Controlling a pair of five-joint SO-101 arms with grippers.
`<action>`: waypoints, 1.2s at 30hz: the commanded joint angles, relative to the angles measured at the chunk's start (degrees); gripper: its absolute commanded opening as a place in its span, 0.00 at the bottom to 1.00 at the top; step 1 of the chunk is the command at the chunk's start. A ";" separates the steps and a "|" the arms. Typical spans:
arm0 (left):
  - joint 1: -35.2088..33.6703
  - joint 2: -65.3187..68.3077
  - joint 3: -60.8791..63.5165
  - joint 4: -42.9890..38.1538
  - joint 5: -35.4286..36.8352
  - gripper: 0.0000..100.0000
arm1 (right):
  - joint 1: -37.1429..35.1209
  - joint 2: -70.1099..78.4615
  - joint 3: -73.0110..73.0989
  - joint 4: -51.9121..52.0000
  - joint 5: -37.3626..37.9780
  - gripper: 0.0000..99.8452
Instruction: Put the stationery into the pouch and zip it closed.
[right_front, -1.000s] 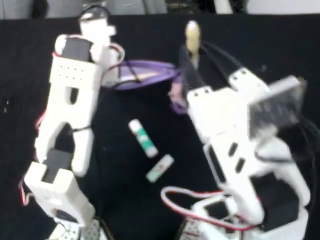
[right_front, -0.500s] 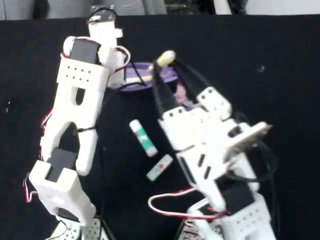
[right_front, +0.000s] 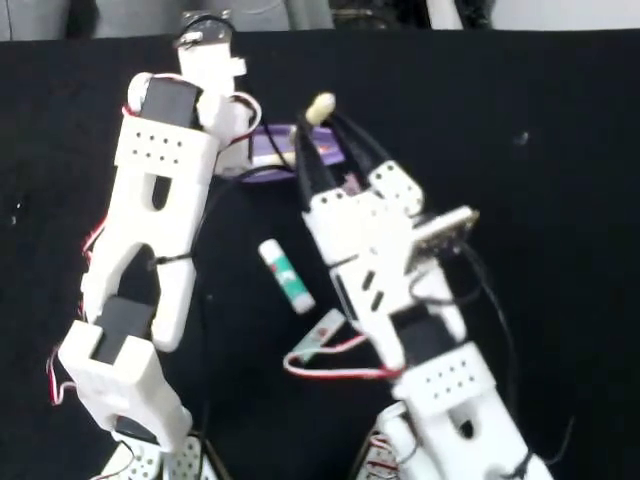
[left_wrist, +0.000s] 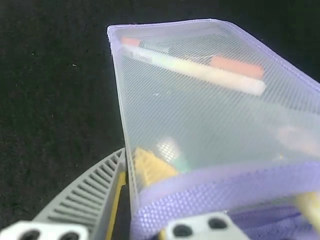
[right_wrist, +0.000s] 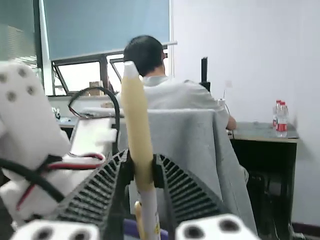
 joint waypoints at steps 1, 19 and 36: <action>0.22 -0.09 -0.84 0.44 -0.18 0.03 | 1.23 9.89 -0.31 -7.30 -0.09 0.01; -2.33 0.18 -0.84 -0.62 -0.18 0.03 | 3.96 16.84 -11.82 11.87 0.70 0.25; -23.69 0.18 -3.74 -4.31 -3.43 0.03 | 9.41 17.36 -43.47 74.11 16.35 0.25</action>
